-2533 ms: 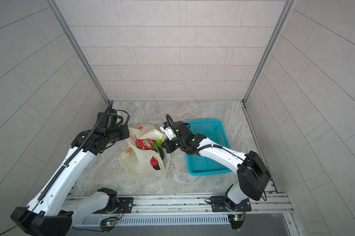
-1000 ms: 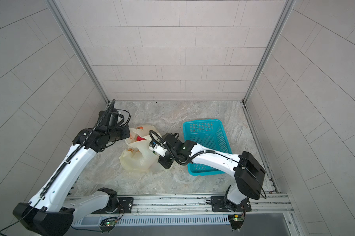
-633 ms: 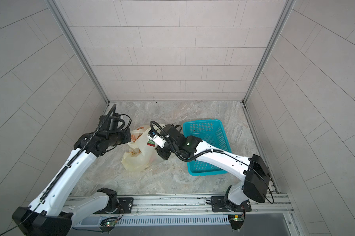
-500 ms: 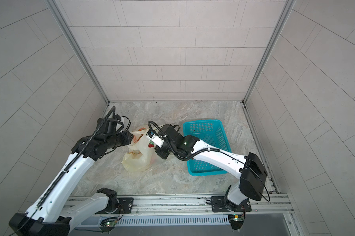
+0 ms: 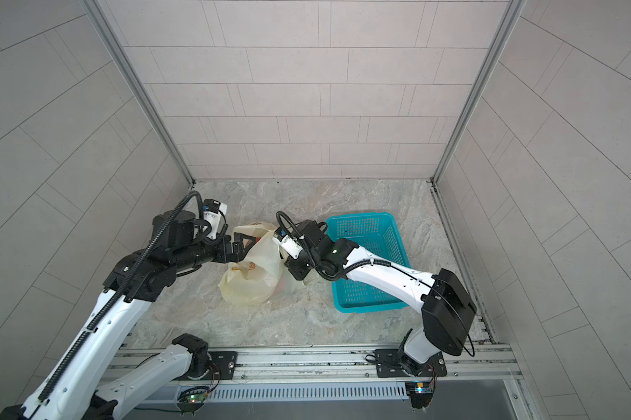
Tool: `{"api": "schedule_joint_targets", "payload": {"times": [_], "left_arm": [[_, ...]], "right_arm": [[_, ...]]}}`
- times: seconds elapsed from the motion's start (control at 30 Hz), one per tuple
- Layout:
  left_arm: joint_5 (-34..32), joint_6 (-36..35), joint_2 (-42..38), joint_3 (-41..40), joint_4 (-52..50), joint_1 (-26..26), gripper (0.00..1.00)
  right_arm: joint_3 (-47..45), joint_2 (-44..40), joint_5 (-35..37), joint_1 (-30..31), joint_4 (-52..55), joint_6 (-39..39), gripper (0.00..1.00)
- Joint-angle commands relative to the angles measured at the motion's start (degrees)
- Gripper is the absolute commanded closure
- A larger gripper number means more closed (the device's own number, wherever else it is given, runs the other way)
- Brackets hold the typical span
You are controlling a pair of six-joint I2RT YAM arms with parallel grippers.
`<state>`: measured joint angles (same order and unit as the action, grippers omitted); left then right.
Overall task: Place the fruits into the plastic bag
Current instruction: Pick up the plastic bag from the center of the table.
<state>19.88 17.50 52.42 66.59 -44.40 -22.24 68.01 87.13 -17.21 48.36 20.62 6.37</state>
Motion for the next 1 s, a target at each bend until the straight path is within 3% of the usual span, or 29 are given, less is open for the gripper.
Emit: {"api": "schedule_joint_targets", "payload": {"times": [0.0, 0.23, 0.57, 0.7, 0.8, 0.87, 0.9, 0.93, 0.97], "left_arm": [[-0.51, -4.19, 0.4, 2.17, -0.56, -4.56, 0.0], [-13.08, -11.15, 6.77, 3.33, 0.29, -16.11, 0.0], [-15.15, -14.43, 12.6, -2.6, 8.8, -16.96, 0.01], [-12.26, -13.39, 13.73, -4.4, 11.65, -16.96, 0.2], [-13.23, -13.29, 13.55, -6.5, 13.44, -16.96, 0.49], [-14.56, -12.65, 12.52, -8.81, 16.23, -16.96, 0.82], [-16.06, -11.71, 11.9, -10.21, 18.07, -16.86, 0.94], [-18.27, -10.88, 11.04, -11.61, 20.24, -16.93, 1.0], [-20.79, -9.52, 10.31, -12.73, 21.94, -16.87, 1.0]], "right_arm": [[-1.37, -3.16, -3.59, -1.39, -3.92, 2.96, 1.0], [-4.72, -5.36, -6.81, -2.46, -9.09, 6.99, 1.0], [-5.81, -7.05, -8.11, -3.53, -11.0, 8.39, 1.0], [-6.09, -6.99, -8.19, -3.53, -11.35, 8.75, 1.0], [-6.17, -7.24, -8.01, -3.62, -11.63, 8.92, 1.0], [-6.22, -7.24, -7.77, -3.59, -11.73, 9.12, 1.0], [-6.28, -7.24, -7.75, -3.62, -11.81, 9.1, 1.0], [-6.34, -7.32, -7.59, -3.62, -11.75, 9.09, 1.0], [-6.33, -7.43, -7.11, -3.67, -11.75, 9.12, 1.0]]}}
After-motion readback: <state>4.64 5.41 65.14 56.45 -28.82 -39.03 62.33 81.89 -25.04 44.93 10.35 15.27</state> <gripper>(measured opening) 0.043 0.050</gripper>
